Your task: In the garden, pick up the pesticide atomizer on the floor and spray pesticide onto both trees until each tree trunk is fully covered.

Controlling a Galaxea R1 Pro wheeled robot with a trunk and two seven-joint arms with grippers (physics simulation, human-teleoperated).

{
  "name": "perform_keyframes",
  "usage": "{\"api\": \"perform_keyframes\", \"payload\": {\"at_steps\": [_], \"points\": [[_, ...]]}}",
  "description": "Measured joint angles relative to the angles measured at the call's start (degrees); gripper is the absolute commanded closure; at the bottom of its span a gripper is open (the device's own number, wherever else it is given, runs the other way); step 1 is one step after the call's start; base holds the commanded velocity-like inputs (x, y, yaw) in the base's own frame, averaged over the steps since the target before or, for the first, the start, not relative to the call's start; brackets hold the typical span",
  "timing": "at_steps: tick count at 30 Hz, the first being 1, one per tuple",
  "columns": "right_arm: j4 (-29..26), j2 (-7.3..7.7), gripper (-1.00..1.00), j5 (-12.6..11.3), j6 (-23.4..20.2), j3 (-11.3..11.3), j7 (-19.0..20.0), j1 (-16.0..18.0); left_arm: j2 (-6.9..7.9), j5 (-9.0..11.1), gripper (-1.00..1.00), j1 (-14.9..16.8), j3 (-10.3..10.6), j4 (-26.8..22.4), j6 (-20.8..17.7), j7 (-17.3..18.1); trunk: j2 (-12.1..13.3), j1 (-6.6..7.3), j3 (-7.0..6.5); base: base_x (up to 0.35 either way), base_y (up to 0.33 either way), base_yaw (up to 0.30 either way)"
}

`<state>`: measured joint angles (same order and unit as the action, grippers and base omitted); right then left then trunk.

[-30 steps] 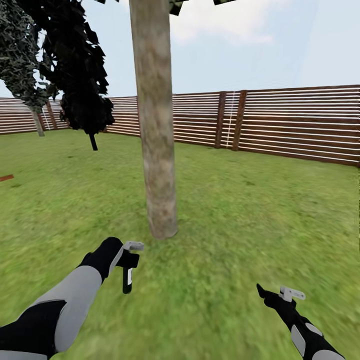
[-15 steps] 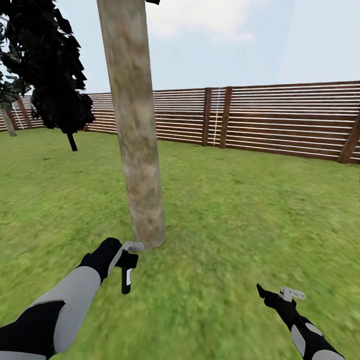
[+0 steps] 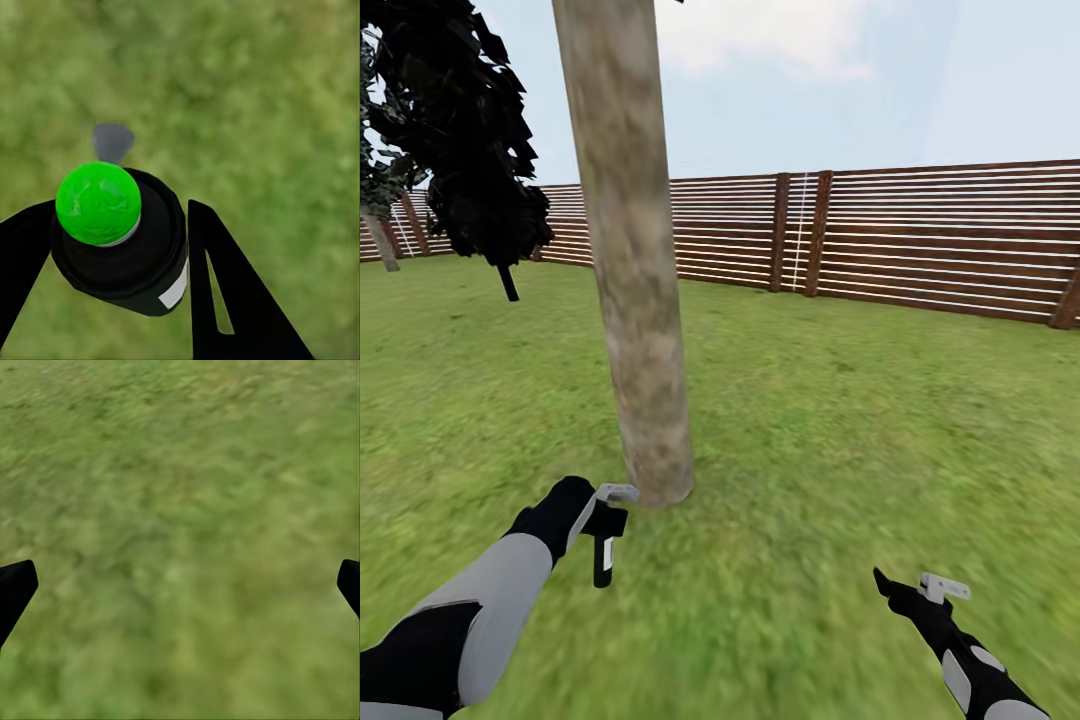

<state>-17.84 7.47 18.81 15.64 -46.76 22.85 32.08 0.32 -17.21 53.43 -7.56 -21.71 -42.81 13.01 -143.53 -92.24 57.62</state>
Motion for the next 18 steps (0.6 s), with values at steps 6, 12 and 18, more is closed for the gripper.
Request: {"api": "perform_keyframes", "payload": {"at_steps": [6,12,18], "points": [[0.0,0.00,-1.00,0.0,0.0,0.0,0.0,0.0,-0.01,0.0,1.00,0.0,0.0,0.0,0.3,0.0,0.0,0.00,0.00,0.150,0.000,0.000],[0.0,0.00,-1.00,0.0,-0.1,0.0,-0.1,0.0,0.11,0.0,1.00,0.5,-0.2,-0.9,1.8,0.1,0.0,0.00,0.00,0.004,0.000,-0.003],[0.0,0.00,-1.00,0.0,-0.1,0.0,-0.1,0.0,0.05,0.0,1.00,0.7,0.0,-6.2,0.6,0.2,0.0,0.00,0.00,0.000,0.000,-0.164]]}}
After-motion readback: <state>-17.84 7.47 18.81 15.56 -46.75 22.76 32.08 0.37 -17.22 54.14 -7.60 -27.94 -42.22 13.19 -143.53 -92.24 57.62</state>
